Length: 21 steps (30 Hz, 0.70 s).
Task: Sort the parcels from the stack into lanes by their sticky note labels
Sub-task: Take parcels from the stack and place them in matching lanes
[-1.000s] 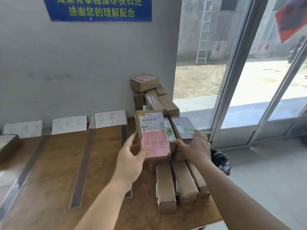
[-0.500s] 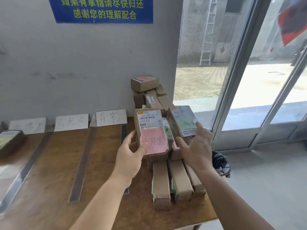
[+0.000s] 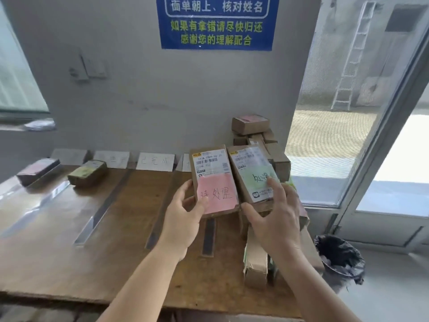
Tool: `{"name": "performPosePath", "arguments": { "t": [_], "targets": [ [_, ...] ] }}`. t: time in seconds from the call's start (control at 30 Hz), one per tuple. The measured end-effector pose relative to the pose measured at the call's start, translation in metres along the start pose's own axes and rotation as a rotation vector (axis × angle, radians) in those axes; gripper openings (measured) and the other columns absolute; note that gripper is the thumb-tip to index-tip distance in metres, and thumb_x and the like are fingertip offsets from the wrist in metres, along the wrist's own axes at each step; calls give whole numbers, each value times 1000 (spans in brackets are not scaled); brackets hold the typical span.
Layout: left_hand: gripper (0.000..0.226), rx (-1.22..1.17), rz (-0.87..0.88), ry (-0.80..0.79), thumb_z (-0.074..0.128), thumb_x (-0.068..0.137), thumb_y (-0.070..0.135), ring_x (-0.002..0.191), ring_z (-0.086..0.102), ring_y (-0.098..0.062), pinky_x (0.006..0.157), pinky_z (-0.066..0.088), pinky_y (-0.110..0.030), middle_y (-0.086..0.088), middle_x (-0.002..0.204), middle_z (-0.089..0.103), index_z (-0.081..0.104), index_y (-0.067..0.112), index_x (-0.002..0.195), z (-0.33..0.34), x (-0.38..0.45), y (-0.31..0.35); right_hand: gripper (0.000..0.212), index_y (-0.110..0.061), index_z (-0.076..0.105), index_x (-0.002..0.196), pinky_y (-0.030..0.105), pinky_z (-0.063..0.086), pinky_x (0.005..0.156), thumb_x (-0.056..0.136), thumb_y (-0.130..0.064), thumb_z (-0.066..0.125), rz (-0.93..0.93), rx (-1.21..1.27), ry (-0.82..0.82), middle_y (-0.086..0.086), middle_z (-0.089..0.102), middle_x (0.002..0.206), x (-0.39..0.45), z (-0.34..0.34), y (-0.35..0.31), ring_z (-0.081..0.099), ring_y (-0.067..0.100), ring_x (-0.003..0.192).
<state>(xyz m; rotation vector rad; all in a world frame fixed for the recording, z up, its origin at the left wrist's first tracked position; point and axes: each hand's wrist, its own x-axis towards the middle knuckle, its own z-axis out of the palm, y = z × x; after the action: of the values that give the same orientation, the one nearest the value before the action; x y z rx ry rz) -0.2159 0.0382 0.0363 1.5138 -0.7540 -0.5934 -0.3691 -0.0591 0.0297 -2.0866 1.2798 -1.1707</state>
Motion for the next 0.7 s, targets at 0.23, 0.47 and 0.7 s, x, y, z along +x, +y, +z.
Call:
{"name": "performPosePath", "arguments": {
  "t": [0.23, 0.47, 0.7],
  "targets": [
    [50, 5, 14, 115, 64, 74, 52, 106, 56, -3, 91, 51, -31, 16, 112, 62, 39, 55, 117, -73, -9, -10, 71, -35, 37, 132, 34, 33, 97, 73, -45, 75, -95, 45, -55, -5, 29, 136, -22, 50, -54, 28, 20, 125],
    [70, 39, 24, 253, 62, 75, 58, 110, 54, -1, 94, 50, -32, 16, 116, 61, 36, 41, 139, -188, -17, -26, 69, -33, 39, 131, 27, 29, 92, 73, -39, 77, -154, 101, -125, -7, 31, 132, -63, 128, -135, 28, 17, 123],
    [60, 17, 22, 250, 63, 90, 35, 113, 55, -9, 92, 52, -39, 11, 117, 62, 34, 40, 143, -302, -15, -34, 71, -34, 37, 134, 31, 39, 91, 75, -41, 75, -166, 155, -184, -5, 29, 135, -99, 204, -213, 24, 12, 123]
  ]
}}
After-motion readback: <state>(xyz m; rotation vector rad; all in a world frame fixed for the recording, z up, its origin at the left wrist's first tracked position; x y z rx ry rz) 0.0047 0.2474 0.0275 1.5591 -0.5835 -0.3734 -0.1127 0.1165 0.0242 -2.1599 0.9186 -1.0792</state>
